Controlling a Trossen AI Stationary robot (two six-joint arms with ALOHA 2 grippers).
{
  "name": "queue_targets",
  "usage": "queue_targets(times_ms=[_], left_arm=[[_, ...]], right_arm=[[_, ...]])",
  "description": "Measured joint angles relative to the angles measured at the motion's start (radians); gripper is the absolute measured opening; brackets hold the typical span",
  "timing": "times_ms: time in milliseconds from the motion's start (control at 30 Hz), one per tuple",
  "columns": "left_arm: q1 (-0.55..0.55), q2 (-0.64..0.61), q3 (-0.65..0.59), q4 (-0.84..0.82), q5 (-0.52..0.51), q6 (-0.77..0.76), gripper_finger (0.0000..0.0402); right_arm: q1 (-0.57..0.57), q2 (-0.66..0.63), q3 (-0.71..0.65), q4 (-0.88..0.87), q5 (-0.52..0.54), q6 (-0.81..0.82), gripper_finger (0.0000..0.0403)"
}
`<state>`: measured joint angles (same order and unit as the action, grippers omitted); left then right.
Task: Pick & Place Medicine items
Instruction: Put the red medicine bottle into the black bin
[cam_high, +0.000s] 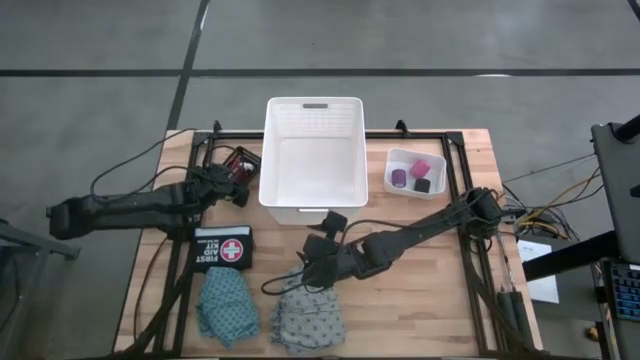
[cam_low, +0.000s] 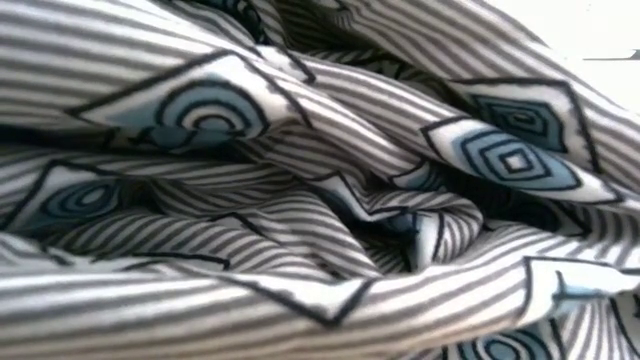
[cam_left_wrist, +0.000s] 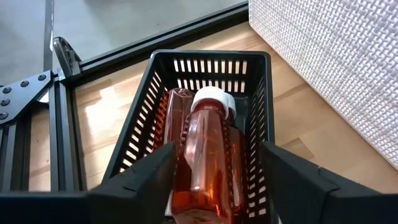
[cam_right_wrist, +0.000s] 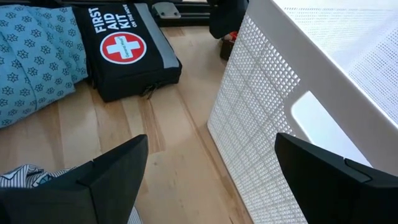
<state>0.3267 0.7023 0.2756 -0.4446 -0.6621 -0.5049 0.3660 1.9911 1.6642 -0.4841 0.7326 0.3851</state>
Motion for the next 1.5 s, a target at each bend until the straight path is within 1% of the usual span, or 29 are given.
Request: queue_targets(times_ms=[167, 333, 533, 633, 767, 933, 1033, 1167, 1200, 1267, 1333, 1400, 1500], left_arm=[[0.000, 0.000, 0.000, 0.000, 0.000, 0.000, 0.0278], [0.000, 0.000, 0.000, 0.009, 0.000, 0.001, 0.0294], [0.000, 0.000, 0.029, 0.040, 0.000, 0.011, 0.0294], [0.000, 0.000, 0.071, 0.041, 0.000, 0.020, 0.0292], [0.000, 0.000, 0.136, 0.040, 0.000, 0.087, 0.0290], [0.000, 0.000, 0.228, 0.020, 0.000, 0.114, 0.0289], [0.000, 0.000, 0.312, -0.058, 0.000, 0.116, 0.0289], [0.000, 0.000, 0.440, -0.252, 0.006, 0.100, 0.0289], [0.000, 0.000, 0.469, -0.312, 0.028, 0.065, 0.0289], [0.000, 0.000, 0.511, -0.431, 0.106, -0.035, 0.0289], [0.000, -0.001, 0.525, -0.522, 0.197, -0.125, 0.0289], [0.000, 0.000, 0.515, -0.585, 0.257, -0.189, 0.0289], [0.000, 0.000, 0.452, -0.594, 0.276, -0.234, 0.0289]], right_arm=[[0.000, 0.000, 0.000, 0.000, 0.000, 0.000, 0.0348], [0.000, 0.000, 0.000, 0.000, 0.000, 0.000, 0.0348], [0.000, 0.000, 0.000, 0.000, 0.000, 0.000, 0.0348], [-0.001, 0.000, 0.000, 0.000, 0.000, 0.000, 0.0348], [-0.001, 0.000, 0.000, 0.000, 0.000, 0.000, 0.0348], [0.000, 0.000, 0.000, 0.000, 0.000, 0.000, 0.0348], [0.000, 0.000, 0.000, 0.000, 0.000, 0.000, 0.0348], [0.000, 0.000, 0.000, -0.001, 0.000, 0.000, 0.0348], [0.000, 0.000, 0.000, -0.001, 0.000, 0.000, 0.0348], [0.000, 0.000, 0.000, -0.001, 0.000, 0.000, 0.0348], [0.000, 0.000, 0.000, -0.002, 0.000, 0.000, 0.0348], [0.000, 0.000, 0.000, -0.002, 0.000, 0.000, 0.0348], [0.000, 0.000, 0.000, -0.002, 0.000, 0.004, 0.0348]])
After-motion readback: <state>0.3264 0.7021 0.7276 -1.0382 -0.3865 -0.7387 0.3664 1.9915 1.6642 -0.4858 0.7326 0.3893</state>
